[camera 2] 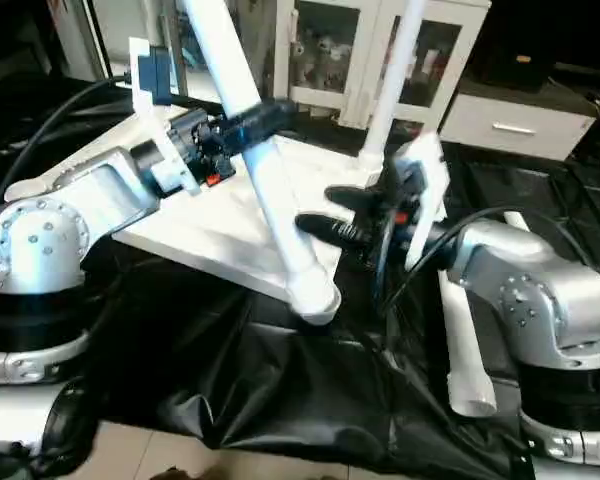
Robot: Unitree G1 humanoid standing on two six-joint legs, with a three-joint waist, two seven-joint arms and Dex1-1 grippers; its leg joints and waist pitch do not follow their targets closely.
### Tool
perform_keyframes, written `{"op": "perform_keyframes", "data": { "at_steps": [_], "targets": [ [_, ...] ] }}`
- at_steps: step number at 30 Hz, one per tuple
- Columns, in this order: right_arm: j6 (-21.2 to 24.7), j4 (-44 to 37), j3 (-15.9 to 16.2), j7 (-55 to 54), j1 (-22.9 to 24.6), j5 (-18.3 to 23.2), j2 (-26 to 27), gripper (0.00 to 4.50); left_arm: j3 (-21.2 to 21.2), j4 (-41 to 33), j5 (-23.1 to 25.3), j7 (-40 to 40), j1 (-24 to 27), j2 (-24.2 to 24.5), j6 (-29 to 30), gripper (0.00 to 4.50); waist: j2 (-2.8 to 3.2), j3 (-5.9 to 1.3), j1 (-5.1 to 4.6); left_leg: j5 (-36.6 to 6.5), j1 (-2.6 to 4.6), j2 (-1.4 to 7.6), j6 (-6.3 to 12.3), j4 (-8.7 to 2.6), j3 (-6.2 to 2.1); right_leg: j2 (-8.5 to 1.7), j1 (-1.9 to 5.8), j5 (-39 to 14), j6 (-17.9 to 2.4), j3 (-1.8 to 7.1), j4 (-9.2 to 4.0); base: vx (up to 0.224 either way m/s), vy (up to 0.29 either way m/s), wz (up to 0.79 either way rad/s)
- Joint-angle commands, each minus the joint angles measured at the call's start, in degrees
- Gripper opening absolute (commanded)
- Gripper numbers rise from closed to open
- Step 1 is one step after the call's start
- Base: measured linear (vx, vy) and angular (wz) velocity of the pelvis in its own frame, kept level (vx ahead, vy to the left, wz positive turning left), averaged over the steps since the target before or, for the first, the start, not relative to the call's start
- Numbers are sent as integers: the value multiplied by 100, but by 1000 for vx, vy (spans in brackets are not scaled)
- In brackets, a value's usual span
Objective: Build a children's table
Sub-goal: Pick table leg
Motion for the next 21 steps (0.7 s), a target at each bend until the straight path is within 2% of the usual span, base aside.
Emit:
{"op": "perform_keyframes", "data": {
  "at_steps": [1, 3, 4, 5, 7, 11, 15, 17, 21],
  "targets": [
    [-30, -126, 283, 314, 37, -66, -217, 376, -389, -218, 78, -631, -13, 178, -57, 175, -69, -389, 16, -446, 6, 223, 156, -374, -42, -338, 345, -1456, -804, 258, -394, 0, 0, 0],
    [-84, -115, 483, 529, 62, -166, -329, 376, -617, -261, 91, -1051, -73, 350, -66, 175, -46, -387, 9, -466, 14, 228, 131, -373, -34, -343, 329, -1486, -788, 266, -404, 0, 0, 0],
    [-95, -118, 547, 607, 71, -187, -359, 376, -713, -269, 96, -1222, -112, 422, -71, 175, -89, -385, 0, -455, -1, 229, 120, -375, -32, -343, 335, -1456, -798, 267, -399, 0, 0, 0],
    [-111, -118, 602, 691, 76, -184, -385, 376, -812, -268, 126, -1353, -147, 492, -100, 175, -70, -385, 10, -452, 0, 230, 102, -374, -34, -353, 335, -1435, -823, 269, -386, 0, 0, 0],
    [-121, -128, 651, 752, 83, -176, -404, 376, -896, -266, 163, -1464, -169, 549, -141, 175, -70, -381, 9, -480, 2, 227, 98, -375, -34, -353, 334, -1452, -835, 269, -395, 0, 0, 0],
    [-248, -168, 987, 936, 152, -265, -525, 376, -1250, -180, 409, -1919, -291, 762, -430, 175, -62, -378, 11, -499, 4, 232, 62, -382, -38, -358, 332, -1520, -806, 274, -402, 0, 0, 0],
    [-350, -262, 1250, 1053, 262, -344, -551, 376, -1390, -74, 541, -2150, -413, 792, -593, 175, -65, -388, 15, -490, -3, 232, 44, -372, -34, -360, 348, -1383, -850, 278, -381, 0, 0, 0],
    [-385, -320, 1353, 1095, 321, -381, -551, 376, -1422, -27, 576, -2198, -466, 786, -647, 175, -28, -390, 18, -472, -3, 230, 59, -371, -42, -355, 349, -1282, -893, 275, -369, 0, 0, 0],
    [-456, -319, 1447, 1120, 358, -444, -538, 376, -1448, 58, 616, -2310, -538, 784, -754, 175, -44, -381, 14, -570, -3, 231, 16, -376, -40, -363, 347, -1415, -914, 273, -387, 0, 0, 0]
  ]
}}
